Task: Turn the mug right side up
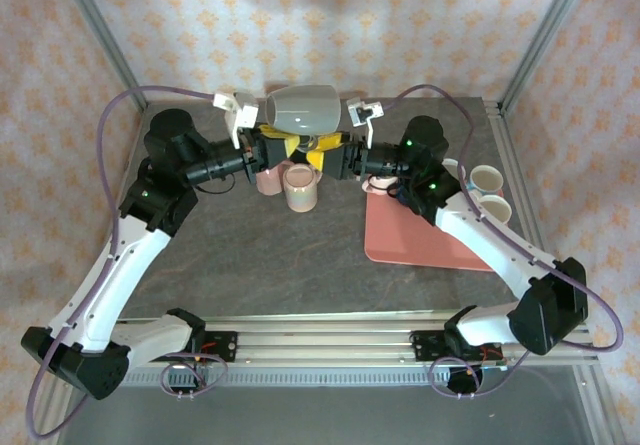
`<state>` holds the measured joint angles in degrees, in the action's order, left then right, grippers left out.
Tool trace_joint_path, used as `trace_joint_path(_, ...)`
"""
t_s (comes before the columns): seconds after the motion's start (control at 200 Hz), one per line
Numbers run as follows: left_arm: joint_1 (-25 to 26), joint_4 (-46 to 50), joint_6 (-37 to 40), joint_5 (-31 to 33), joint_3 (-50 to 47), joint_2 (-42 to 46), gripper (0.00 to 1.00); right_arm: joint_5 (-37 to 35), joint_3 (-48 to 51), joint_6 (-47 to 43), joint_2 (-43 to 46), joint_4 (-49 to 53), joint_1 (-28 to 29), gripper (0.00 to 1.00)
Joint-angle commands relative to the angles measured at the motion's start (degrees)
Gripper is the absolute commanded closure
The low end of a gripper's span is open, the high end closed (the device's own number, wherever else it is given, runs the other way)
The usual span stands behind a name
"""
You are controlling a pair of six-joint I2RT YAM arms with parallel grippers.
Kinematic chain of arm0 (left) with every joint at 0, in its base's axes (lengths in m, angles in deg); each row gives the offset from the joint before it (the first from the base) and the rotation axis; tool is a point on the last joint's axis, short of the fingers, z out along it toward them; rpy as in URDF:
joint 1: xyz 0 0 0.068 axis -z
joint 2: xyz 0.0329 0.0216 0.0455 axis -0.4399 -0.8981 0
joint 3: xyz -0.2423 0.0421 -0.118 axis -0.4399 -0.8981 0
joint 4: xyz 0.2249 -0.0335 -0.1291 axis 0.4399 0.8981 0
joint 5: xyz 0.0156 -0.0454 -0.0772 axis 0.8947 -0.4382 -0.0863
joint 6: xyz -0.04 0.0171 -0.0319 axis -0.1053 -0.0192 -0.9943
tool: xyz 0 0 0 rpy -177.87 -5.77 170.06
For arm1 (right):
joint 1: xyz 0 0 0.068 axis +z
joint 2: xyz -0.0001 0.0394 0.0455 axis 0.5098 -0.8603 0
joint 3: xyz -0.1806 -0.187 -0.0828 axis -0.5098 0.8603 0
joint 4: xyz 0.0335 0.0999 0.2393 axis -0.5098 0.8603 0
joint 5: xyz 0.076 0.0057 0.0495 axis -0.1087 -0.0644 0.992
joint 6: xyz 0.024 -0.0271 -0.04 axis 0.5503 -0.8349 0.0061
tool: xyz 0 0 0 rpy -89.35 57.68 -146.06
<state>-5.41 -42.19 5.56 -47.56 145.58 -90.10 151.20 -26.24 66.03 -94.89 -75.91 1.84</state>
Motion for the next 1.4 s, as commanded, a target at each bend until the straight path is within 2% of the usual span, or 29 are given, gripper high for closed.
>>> trace_joint_path(0.0,0.8,-6.0,-0.4,-0.6,3.1,0.6,1.00,-1.3,-2.2,2.5,-0.6,-5.5,0.3,0.48)
trace_joint_path(0.325,0.8,-8.1,-1.8,0.6,1.8,0.5,1.00,-2.7,-1.2,5.7,0.1,-10.2,0.3,0.58)
trace_joint_path(0.59,0.8,-10.1,-2.8,1.5,0.0,0.6,1.00,-4.2,0.0,8.9,0.6,-14.7,0.3,0.72)
trace_joint_path(0.771,0.8,-11.6,-3.2,2.3,-2.2,0.6,1.00,-5.3,0.8,10.8,1.0,-17.3,0.3,0.83)
trace_joint_path(0.906,0.8,-11.9,-2.9,3.0,-3.5,0.6,1.00,-5.8,1.2,10.0,1.7,-16.4,0.3,1.00)
trace_joint_path(1.051,0.8,-10.3,-1.9,4.3,-3.9,0.5,1.00,-7.0,1.7,6.8,3.4,-13.2,0.3,1.00)
trace_joint_path(1.151,0.8,-9.3,-1.5,4.4,-4.4,0.7,0.80,-8.0,1.7,4.9,4.3,-10.9,0.3,1.00)
trace_joint_path(1.196,0.8,-9.0,-1.3,4.4,-4.6,0.8,0.66,-8.5,1.6,4.2,4.6,-9.7,0.4,1.00)
trace_joint_path(1.226,0.8,-8.8,-1.2,4.5,-4.8,0.9,0.60,-8.7,1.4,3.6,4.7,-8.8,0.3,1.00)
trace_joint_path(1.336,0.8,-7.9,-0.6,5.0,-5.0,1.1,0.48,-9.7,1.3,2.9,4.9,-7.3,0.2,1.00)
trace_joint_path(1.391,0.8,-7.7,-0.4,5.3,-5.1,1.2,0.45,-10.2,1.4,2.8,5.1,-7.0,0.2,1.00)
